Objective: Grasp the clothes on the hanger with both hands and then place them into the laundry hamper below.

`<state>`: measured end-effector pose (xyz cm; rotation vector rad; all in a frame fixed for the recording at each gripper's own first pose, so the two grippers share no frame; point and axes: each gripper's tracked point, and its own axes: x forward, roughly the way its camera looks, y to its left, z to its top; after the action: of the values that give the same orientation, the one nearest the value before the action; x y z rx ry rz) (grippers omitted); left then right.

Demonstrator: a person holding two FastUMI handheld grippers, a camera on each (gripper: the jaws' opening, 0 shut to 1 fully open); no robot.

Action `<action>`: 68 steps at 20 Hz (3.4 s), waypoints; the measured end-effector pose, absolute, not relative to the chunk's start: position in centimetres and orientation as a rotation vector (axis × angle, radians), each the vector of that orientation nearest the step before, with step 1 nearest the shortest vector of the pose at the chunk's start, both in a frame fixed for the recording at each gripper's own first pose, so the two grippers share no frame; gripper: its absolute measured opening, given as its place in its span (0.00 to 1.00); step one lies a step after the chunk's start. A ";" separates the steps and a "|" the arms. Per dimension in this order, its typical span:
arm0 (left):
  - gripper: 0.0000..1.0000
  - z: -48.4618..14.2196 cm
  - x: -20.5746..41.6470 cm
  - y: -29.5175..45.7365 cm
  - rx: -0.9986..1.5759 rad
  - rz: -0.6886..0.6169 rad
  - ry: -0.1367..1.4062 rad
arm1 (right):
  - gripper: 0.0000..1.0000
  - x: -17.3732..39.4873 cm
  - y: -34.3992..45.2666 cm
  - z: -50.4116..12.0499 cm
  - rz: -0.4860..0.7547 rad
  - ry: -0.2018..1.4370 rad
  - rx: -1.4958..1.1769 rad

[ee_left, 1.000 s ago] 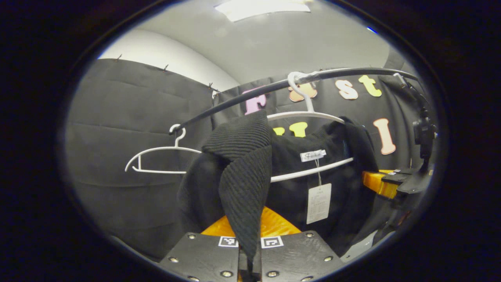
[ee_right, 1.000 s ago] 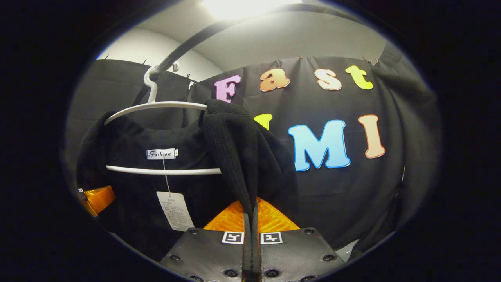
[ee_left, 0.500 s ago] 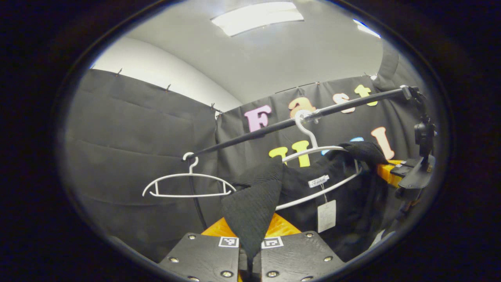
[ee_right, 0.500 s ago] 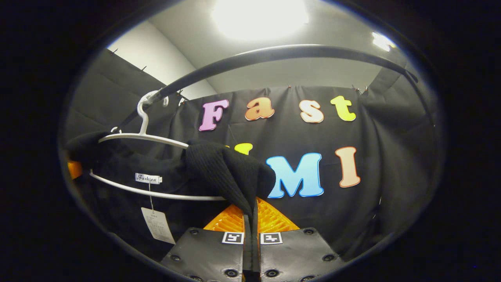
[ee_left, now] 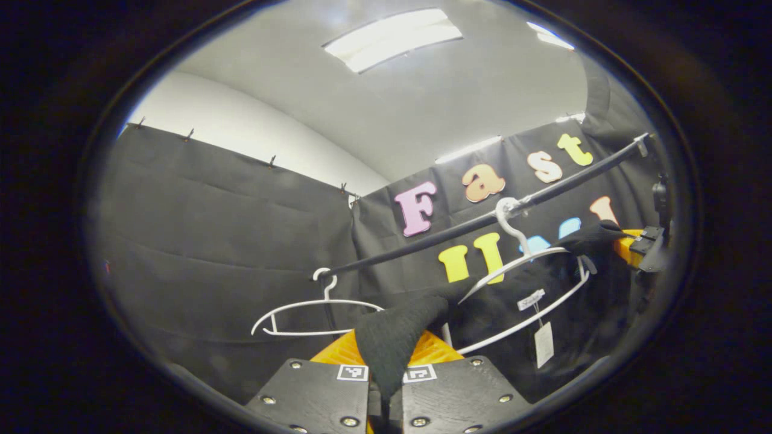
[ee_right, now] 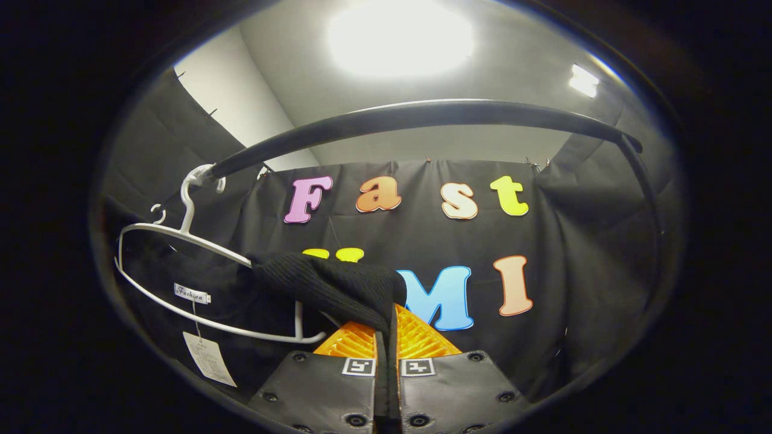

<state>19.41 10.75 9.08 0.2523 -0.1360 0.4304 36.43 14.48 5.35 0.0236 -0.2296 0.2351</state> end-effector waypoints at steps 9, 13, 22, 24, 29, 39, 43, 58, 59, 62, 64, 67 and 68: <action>0.05 8.7 21.9 16.3 0.187 0.444 -0.127 | 0.01 39.6 14.9 4.0 0.223 -0.167 0.077; 0.05 6.5 23.5 18.0 0.128 0.425 -0.086 | 0.00 41.8 16.3 1.6 0.258 -0.070 0.135; 0.06 0.9 25.6 17.9 0.080 0.367 0.007 | 0.01 43.6 17.0 -5.8 0.267 0.164 0.226; 0.06 -0.3 25.5 17.8 0.091 0.363 0.024 | 0.01 43.3 16.5 -7.0 0.265 0.177 0.209; 0.07 -3.2 25.0 17.6 0.096 0.353 0.075 | 0.01 41.6 16.2 -9.3 0.261 0.208 0.165; 0.06 -6.8 22.0 16.4 0.073 0.276 0.126 | 0.01 34.8 15.0 -11.1 0.241 0.243 0.104; 0.07 -6.9 20.5 14.9 0.055 0.208 0.123 | 0.01 31.0 14.9 -10.6 0.230 0.247 0.083; 0.07 -5.1 17.4 5.6 -0.030 -0.064 0.050 | 0.01 18.6 19.1 -7.6 0.318 0.220 0.057; 0.07 -5.0 17.6 5.2 -0.040 -0.073 0.046 | 0.01 18.0 19.6 -7.7 0.328 0.224 0.061; 0.06 -5.3 17.8 3.3 -0.064 -0.109 0.040 | 0.01 16.2 21.4 -8.1 0.362 0.237 0.058; 0.07 -5.7 17.4 2.2 -0.067 -0.134 0.041 | 0.01 14.8 22.6 -8.5 0.386 0.249 0.058; 0.06 -6.9 17.0 0.8 -0.085 -0.164 0.048 | 0.01 13.2 23.8 -9.6 0.408 0.275 0.077; 0.07 -7.5 17.0 0.3 -0.086 -0.176 0.054 | 0.01 12.9 24.2 -10.4 0.412 0.287 0.086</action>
<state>16.97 0.30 -7.52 -0.0855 0.0537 -0.1762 12.87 24.15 -10.37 0.0856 0.2873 0.4125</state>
